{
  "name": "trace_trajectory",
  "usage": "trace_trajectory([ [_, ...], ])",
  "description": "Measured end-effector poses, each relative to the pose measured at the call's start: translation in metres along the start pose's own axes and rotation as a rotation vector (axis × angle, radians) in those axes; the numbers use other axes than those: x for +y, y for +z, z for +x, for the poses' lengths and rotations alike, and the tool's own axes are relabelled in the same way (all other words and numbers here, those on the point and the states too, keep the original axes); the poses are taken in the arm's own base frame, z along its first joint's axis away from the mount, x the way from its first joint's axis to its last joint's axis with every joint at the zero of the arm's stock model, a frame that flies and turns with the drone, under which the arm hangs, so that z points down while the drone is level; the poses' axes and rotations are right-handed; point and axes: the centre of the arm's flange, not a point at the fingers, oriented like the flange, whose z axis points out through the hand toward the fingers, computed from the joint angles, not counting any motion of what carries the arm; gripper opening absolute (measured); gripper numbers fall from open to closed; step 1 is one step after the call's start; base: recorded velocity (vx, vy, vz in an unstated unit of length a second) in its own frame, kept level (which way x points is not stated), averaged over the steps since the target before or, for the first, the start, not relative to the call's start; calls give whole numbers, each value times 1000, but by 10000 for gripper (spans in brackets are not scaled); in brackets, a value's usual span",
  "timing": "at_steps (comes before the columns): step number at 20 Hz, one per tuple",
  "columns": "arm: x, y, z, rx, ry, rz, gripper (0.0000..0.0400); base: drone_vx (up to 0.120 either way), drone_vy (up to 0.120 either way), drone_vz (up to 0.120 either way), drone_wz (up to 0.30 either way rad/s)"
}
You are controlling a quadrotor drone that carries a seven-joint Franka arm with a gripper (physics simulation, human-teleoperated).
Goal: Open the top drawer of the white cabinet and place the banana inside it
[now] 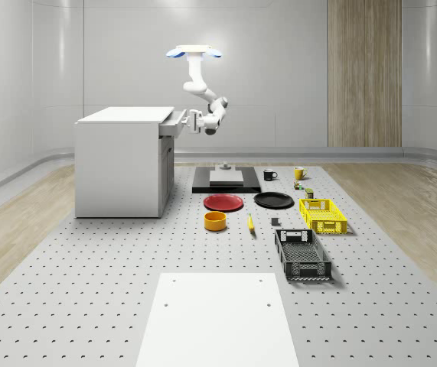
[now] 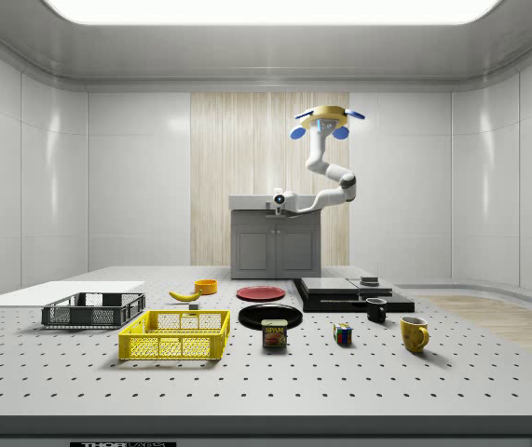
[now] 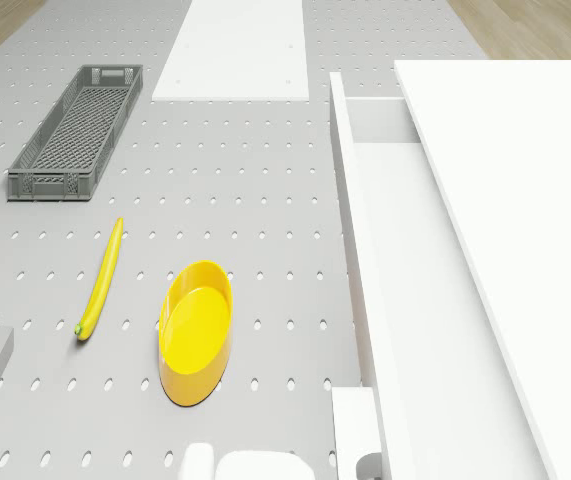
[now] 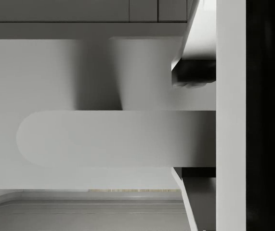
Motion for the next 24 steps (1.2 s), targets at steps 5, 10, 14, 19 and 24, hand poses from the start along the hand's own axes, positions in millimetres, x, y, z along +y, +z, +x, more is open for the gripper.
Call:
trace_trajectory([
  [5,2,-22,6,-4,-37,3,189,0,0,0,0],
  [10,1,-50,-3,8,-6,-5,266,0,32,0,0],
  [14,2,-71,3,8,-33,-1,240,0,120,0,0],
  [19,3,-98,6,-8,-38,10,144,0,120,0,0],
  [24,3,-118,8,-14,-40,14,116,0,120,0,0],
])
